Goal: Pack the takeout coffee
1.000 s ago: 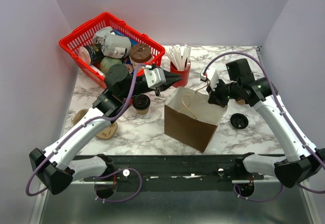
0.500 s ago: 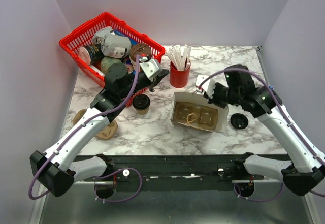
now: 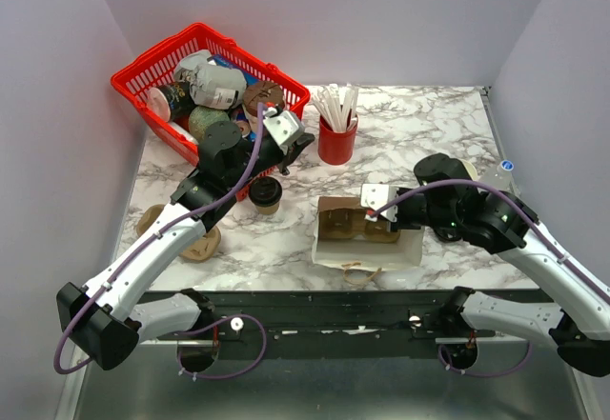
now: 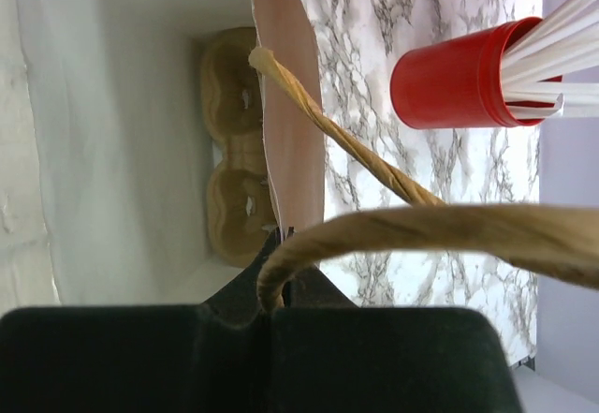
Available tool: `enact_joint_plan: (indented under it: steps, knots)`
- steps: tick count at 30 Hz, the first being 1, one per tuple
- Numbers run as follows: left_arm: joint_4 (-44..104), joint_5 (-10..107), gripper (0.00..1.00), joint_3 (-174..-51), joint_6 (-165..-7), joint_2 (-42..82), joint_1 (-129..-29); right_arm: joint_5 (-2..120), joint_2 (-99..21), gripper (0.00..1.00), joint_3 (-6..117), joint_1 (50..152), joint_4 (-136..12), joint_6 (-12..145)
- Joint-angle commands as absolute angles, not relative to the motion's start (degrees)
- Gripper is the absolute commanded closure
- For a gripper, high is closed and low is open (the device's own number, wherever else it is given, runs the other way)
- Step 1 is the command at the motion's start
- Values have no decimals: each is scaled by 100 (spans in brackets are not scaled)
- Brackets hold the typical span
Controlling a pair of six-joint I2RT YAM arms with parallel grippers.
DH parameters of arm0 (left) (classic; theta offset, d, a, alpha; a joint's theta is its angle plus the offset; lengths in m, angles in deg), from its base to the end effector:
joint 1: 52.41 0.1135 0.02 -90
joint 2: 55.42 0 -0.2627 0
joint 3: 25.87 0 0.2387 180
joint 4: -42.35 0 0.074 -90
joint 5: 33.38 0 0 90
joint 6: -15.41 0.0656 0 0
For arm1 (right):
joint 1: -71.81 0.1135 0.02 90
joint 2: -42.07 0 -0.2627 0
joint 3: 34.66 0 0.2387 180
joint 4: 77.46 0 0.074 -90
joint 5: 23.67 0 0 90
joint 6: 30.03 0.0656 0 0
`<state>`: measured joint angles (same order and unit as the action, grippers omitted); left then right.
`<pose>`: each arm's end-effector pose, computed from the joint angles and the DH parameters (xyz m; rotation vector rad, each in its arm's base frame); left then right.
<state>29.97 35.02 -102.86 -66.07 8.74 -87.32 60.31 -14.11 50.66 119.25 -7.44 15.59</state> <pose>0.2102 -0.1762 0.4040 0.8627 1.3491 -0.6538 0.1218 0.1428 0.3569 -1.6781 1.5492 0.1479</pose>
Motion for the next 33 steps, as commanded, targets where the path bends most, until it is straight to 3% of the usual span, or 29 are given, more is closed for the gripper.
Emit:
enact_joint_plan:
  steps: [1, 7, 10, 13, 14, 16, 17, 19, 20, 25, 33]
  knots:
    - [2788, 3509, 92, -10204, -6554, 698, -8704, 5957, -1242, 99, 5136, 12146, -490, 1734]
    - [2367, 3535, 91, -10072, -6264, 549, -8704, 5887, -1084, 99, 4942, 12278, -498, 1716]
    - [2060, 3544, 85, -10037, -5879, 435, -8704, 5842, -1171, 99, 4986, 12278, -603, 2005]
    - [1410, 3483, 59, -10212, -5421, 443, -8695, 5904, -1294, 99, 5109, 12278, -639, 2446]
    - [921, 3457, 46, -10404, -5045, 530, -8695, 5956, -1330, 99, 5118, 12278, -639, 2533]
    - [365, 3316, 38, -10589, -4517, 645, -8677, 5974, -1321, 99, 5092, 12147, -648, 2551]
    - [-168, 3351, 24, -10782, -4079, 767, -8677, 5896, -1321, 100, 5092, 12068, -682, 2534]
    - [-620, 3473, 13, -11002, -3882, 935, -8669, 5738, -1373, 99, 5171, 11682, -665, 2560]
    - [-1101, 3526, 2, -11273, -3838, 1153, -8651, 5476, -1409, 99, 5223, 11489, -613, 2656]
    - [-2335, 3184, 2, -11978, -2978, 1726, -8440, 4463, -2015, 99, 5706, 10258, -200, 2649]
    - [-4267, 3632, 1, -13682, -1948, 3341, -8168, 4077, -2323, 100, 5637, 9774, -208, 2533]
